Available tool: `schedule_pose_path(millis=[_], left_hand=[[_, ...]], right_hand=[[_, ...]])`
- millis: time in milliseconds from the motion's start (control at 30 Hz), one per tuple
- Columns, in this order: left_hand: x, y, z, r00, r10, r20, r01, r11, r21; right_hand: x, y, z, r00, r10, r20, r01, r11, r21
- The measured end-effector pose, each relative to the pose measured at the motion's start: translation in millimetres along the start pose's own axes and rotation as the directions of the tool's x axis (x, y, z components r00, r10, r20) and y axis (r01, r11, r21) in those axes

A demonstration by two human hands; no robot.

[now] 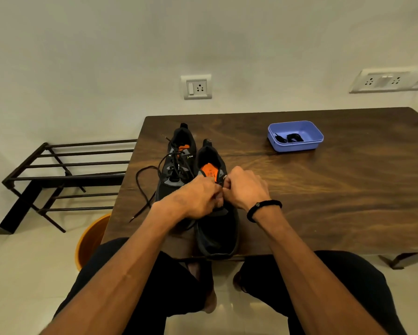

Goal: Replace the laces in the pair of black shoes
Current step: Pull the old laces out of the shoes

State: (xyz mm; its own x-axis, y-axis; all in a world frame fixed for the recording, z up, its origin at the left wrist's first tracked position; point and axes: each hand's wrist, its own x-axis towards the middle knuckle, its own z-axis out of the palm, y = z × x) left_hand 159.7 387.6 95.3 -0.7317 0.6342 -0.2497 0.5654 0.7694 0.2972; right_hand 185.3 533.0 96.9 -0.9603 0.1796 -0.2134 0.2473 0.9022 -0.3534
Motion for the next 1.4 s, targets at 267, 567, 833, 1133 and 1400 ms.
schedule_pose_path(millis=[267,567,833,1133,1400], left_hand=[[1,4,4,0.944,-0.295,-0.147,0.256,0.938,-0.234],[-17,-39,-17,0.742,-0.594,-0.309,0.222,0.653,-0.724],[-21,-50,-16,0.524,-0.595,-0.609,0.189,0.778,-0.598],[-27,-36,-7,0.961,-0.275,0.025,0.255,0.849,-0.463],[-15,-10,17,0.896,-0.436,-0.086,0.38,0.852,-0.36]], right_hand=[[0,-2,6,0.999,-0.022,-0.034,0.022,1.0,-0.001],[-10,-4,14,0.991,-0.035,-0.132,0.034,0.999,-0.011],[-12,-13,16,0.991,-0.117,-0.061,0.13,0.944,0.303],[-17,-11,21,0.994,-0.046,0.1,0.001,0.912,0.41],[-22,-10,17,0.996,-0.054,-0.076,0.076,0.947,0.312]])
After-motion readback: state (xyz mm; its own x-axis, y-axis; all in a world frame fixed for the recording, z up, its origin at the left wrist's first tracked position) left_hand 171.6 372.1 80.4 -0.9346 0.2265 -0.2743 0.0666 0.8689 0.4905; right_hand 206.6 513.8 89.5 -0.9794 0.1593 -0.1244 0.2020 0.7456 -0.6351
